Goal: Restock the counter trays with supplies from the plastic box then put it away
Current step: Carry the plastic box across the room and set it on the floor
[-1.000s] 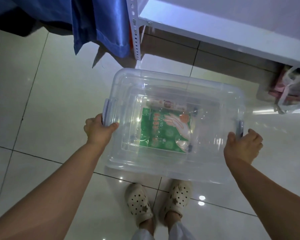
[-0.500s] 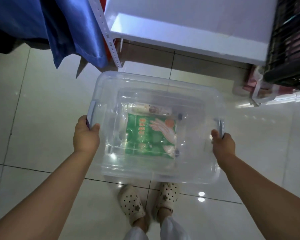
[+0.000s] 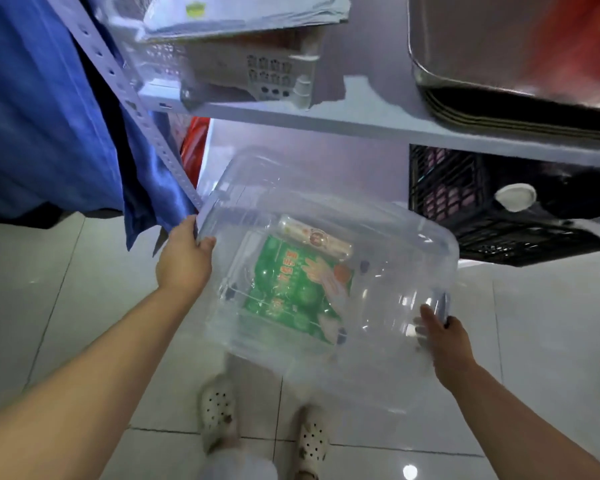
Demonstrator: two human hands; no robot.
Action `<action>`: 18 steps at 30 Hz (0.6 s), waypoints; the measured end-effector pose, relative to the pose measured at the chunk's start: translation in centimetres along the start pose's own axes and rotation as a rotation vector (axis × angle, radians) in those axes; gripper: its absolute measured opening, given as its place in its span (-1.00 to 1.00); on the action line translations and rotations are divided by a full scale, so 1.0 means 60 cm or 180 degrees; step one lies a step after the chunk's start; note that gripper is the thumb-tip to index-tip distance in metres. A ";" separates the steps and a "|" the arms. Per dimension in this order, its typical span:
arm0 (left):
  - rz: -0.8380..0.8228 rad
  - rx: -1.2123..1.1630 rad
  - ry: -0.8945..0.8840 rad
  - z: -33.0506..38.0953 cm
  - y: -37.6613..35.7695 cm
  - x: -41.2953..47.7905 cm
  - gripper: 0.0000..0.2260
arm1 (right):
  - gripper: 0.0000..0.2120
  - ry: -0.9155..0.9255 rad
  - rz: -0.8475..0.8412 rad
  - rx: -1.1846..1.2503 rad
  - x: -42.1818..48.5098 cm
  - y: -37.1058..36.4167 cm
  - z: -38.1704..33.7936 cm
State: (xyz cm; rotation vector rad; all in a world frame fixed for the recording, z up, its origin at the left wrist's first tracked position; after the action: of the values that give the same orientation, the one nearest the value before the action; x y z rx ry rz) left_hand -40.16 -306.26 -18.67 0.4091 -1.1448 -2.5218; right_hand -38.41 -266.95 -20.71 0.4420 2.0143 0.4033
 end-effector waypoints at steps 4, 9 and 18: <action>-0.0128 0.0138 -0.0273 0.058 0.007 0.085 -0.91 | -0.69 -0.0188 0.0000 0.0615 -0.012 -0.001 -0.038; -0.0662 0.0397 -0.0851 0.097 0.001 0.171 -0.66 | -0.81 -0.0418 0.0064 0.1370 -0.028 -0.032 -0.066; -0.0640 0.0558 -0.0959 0.077 0.045 0.134 -0.49 | -0.79 -0.0677 0.0239 0.1915 -0.068 -0.104 -0.092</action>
State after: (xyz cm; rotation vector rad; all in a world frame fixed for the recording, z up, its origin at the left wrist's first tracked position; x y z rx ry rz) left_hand -48.71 -308.24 -14.62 0.1984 -1.5129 -2.7340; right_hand -42.38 -274.85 -17.96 0.8910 1.8871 -0.2145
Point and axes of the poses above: each hand's wrist, its own x-axis towards the middle knuckle, its own y-axis out of the back of the hand, z = x × y, the point moved 1 cm from there along x, towards the middle knuckle, and after that the axes turned 12 degrees about -y, right-handed, at the moved point
